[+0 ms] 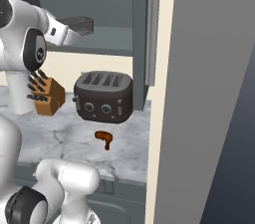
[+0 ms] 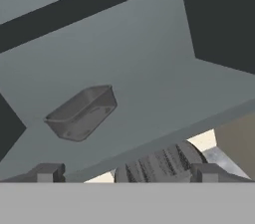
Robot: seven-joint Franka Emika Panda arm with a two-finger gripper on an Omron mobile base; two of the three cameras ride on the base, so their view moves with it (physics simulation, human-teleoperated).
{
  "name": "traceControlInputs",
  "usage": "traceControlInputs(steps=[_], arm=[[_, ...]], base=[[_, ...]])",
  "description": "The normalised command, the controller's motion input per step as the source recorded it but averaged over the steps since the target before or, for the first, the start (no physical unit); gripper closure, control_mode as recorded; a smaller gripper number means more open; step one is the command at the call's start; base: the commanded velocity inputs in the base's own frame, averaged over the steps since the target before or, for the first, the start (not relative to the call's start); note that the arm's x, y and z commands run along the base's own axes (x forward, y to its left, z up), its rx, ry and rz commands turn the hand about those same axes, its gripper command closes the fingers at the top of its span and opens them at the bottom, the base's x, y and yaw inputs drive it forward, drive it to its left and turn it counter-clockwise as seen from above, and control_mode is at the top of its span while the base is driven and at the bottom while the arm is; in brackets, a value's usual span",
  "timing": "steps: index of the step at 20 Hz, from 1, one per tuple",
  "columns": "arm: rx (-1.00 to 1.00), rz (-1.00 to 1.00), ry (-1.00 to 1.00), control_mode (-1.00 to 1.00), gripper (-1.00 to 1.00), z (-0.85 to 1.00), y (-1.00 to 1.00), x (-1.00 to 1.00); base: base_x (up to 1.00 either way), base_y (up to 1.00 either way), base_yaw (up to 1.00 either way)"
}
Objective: Retrieve the tupperware from the cabinet, then place the raw meat into the tupperware to avoid contamination.
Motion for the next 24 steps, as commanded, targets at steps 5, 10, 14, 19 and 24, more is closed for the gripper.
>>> traceControlInputs(steps=[5, 10, 14, 19, 24], arm=[[0.02, 0.01, 0.03, -1.0, -1.0, 0.0, 0.0, 0.0], [0.01, 0.0, 0.01, -1.0, -1.0, -0.1, 0.0, 0.0], [0.01, 0.0, 0.02, -1.0, -1.0, -0.08, 0.0, 0.0], [0.01, 0.0, 0.0, -1.0, -1.0, -0.01, 0.02, 0.08], [0.02, 0.0, 0.0, -1.0, -1.0, 0.0, 0.09, 0.24]], base=[[0.0, 0.0, 0.0], [0.0, 0.0, 0.0], [0.0, 0.0, 0.0], [0.0, 0.0, 0.0], [0.0, 0.0, 0.0]])
